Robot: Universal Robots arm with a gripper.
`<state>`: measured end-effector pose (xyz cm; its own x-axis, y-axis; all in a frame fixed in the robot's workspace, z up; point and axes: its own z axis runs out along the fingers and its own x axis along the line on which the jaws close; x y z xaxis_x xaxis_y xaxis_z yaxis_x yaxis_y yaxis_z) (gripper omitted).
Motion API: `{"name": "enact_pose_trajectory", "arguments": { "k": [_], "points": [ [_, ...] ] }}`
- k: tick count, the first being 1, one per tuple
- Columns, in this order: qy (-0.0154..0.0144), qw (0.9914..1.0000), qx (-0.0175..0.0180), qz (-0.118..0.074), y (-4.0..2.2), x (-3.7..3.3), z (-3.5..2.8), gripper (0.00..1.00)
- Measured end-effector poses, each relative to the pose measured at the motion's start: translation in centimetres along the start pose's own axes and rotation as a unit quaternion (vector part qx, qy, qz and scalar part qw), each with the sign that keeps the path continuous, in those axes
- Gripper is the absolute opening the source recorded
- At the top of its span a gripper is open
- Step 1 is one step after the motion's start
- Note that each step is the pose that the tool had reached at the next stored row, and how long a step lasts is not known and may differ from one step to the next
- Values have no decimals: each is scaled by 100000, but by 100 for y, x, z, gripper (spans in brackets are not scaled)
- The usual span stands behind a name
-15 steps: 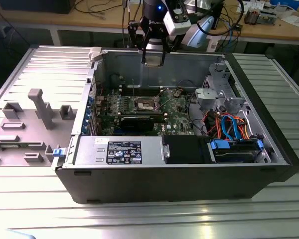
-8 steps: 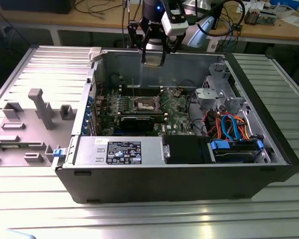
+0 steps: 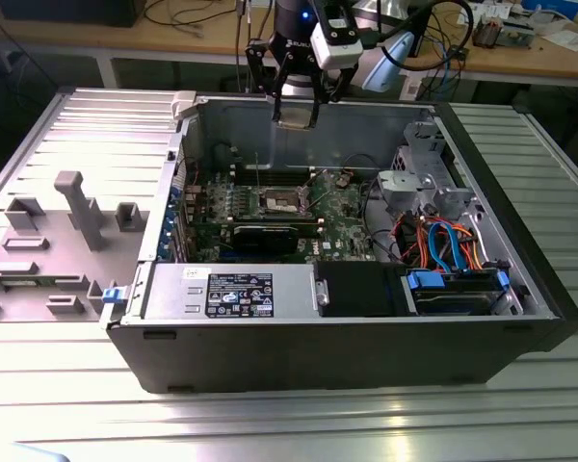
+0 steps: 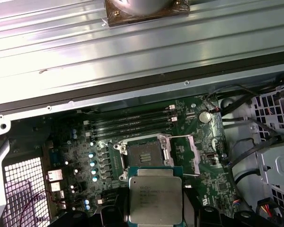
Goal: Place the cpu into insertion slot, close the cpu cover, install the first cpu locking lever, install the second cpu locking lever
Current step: 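Place the cpu into insertion slot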
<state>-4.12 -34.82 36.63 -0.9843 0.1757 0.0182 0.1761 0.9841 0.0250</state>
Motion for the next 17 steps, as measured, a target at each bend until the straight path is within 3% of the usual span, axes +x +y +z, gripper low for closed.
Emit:
{"name": "enact_pose_trajectory", "arguments": {
  "k": [6,10,13,17],
  "points": [
    [-1,100000,-2,100,0,0,0,55],
    [-45,99983,-32,1818,0,0,1,55],
    [-123,99878,-88,4927,0,0,4,55],
    [-126,99875,-90,5004,0,0,4,55]
  ]
}}
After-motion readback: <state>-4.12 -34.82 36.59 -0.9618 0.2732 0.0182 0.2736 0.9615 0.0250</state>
